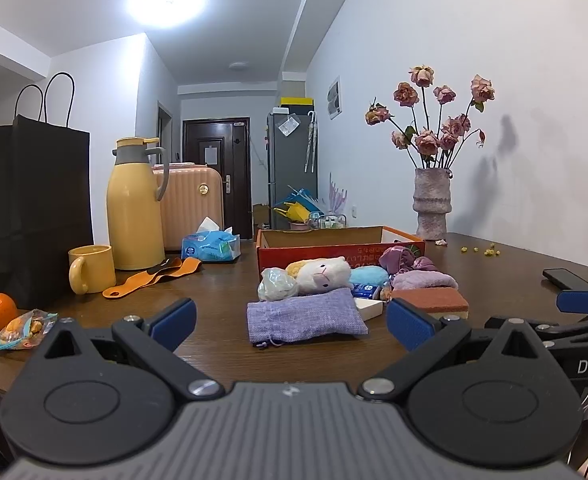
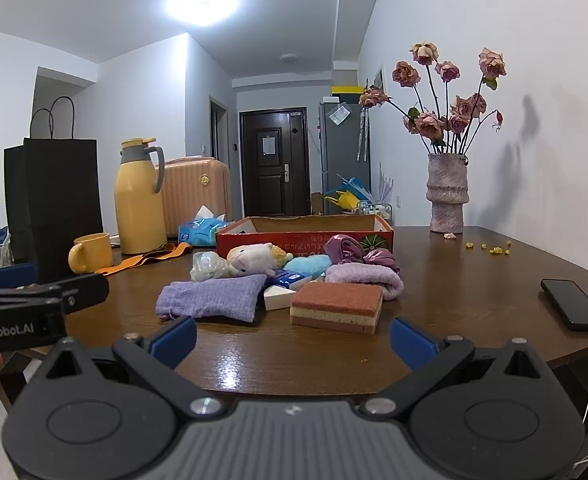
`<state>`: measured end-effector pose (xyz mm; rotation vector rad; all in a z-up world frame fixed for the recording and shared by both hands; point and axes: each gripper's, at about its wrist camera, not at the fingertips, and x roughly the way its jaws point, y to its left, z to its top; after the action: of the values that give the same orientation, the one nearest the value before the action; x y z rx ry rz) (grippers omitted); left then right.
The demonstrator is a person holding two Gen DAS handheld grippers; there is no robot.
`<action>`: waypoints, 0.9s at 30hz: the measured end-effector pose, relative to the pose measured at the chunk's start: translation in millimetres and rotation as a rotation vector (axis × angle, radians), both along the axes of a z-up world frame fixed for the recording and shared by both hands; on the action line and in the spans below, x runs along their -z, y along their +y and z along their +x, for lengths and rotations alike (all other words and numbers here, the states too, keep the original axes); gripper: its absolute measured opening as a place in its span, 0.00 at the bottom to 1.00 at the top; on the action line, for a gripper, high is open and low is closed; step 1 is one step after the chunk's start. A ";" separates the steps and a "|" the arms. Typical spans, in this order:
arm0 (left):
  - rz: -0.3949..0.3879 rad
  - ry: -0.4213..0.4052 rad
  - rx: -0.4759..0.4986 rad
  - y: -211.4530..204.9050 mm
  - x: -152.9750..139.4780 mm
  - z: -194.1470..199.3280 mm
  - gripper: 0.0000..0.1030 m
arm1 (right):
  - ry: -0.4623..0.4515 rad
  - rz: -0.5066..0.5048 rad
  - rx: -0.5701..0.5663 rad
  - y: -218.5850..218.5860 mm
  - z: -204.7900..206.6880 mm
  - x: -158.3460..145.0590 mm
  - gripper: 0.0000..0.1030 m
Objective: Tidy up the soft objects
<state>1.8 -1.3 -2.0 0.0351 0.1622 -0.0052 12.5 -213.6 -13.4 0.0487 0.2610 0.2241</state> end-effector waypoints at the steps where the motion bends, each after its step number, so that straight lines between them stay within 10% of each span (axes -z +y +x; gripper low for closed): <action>1: 0.002 0.001 0.000 -0.5 0.0 0.1 1.00 | 0.000 -0.001 0.001 0.1 0.1 -0.1 1.00; 27: -0.002 0.007 0.002 -3.4 2.3 1.2 1.00 | 0.001 0.005 0.014 -2.2 0.6 1.4 1.00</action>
<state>3.0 -4.7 -4.2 0.0330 0.1689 -0.0078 13.1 -215.7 -14.9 0.0552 0.2609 0.2110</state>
